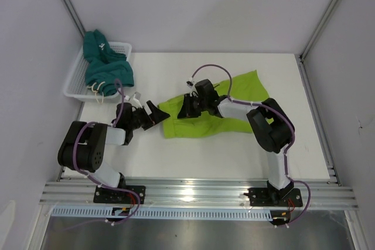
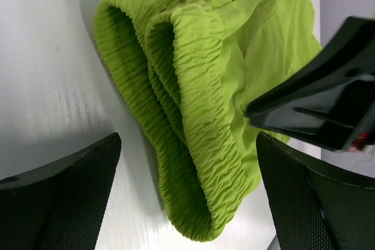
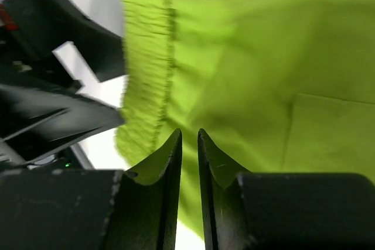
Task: Fold and stack the shorts
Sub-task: Fold the shorts
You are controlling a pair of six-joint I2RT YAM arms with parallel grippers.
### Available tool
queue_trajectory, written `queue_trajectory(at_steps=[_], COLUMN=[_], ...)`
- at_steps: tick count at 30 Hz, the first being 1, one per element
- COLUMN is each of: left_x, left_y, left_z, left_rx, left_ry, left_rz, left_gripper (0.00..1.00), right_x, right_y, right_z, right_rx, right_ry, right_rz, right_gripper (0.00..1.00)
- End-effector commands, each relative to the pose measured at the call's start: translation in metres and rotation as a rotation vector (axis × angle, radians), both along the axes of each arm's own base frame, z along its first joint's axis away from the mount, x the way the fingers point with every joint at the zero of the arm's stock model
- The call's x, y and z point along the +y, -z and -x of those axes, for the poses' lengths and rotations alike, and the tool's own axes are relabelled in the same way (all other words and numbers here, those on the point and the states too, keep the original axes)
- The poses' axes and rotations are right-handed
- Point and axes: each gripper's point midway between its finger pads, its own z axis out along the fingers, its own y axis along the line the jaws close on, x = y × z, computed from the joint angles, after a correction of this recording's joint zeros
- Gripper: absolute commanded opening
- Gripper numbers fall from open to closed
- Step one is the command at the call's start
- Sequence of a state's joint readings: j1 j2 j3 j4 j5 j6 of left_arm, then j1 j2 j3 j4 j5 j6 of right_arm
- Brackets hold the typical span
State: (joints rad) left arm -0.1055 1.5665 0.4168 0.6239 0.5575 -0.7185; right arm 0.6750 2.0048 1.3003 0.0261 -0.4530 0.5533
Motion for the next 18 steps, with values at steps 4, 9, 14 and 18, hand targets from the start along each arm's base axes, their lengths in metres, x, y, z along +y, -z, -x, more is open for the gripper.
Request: queue_trajectory(at_steps=[4,9,14,18], left_x=[-0.008,-0.013,-0.017,-0.023], left_y=[0.012,0.030,0.032,0.033], left_z=[-0.005,0.000,0.001,0.004], left_rx=[-0.010,0.044,0.050,0.055], left_ry=[-0.005,-0.018,-0.027,-0.024], left_rz=[0.023,0.041,0.036,0.037], left_gripper=[0.99,0.99,0.99,0.99], right_x=[-0.001,-0.005,-0.004,-0.001], right_y=[0.040,0.056,0.056,0.055], right_z=[-0.009,-0.006,-0.004,-0.002], right_rx=[0.044,0.075,0.081,0.091], right_ry=[0.042,0.048,0.055,0.054], right_rz=[0.076,0.090,0.075,0.052], right_gripper=[0.19,0.18,0.18,0.18])
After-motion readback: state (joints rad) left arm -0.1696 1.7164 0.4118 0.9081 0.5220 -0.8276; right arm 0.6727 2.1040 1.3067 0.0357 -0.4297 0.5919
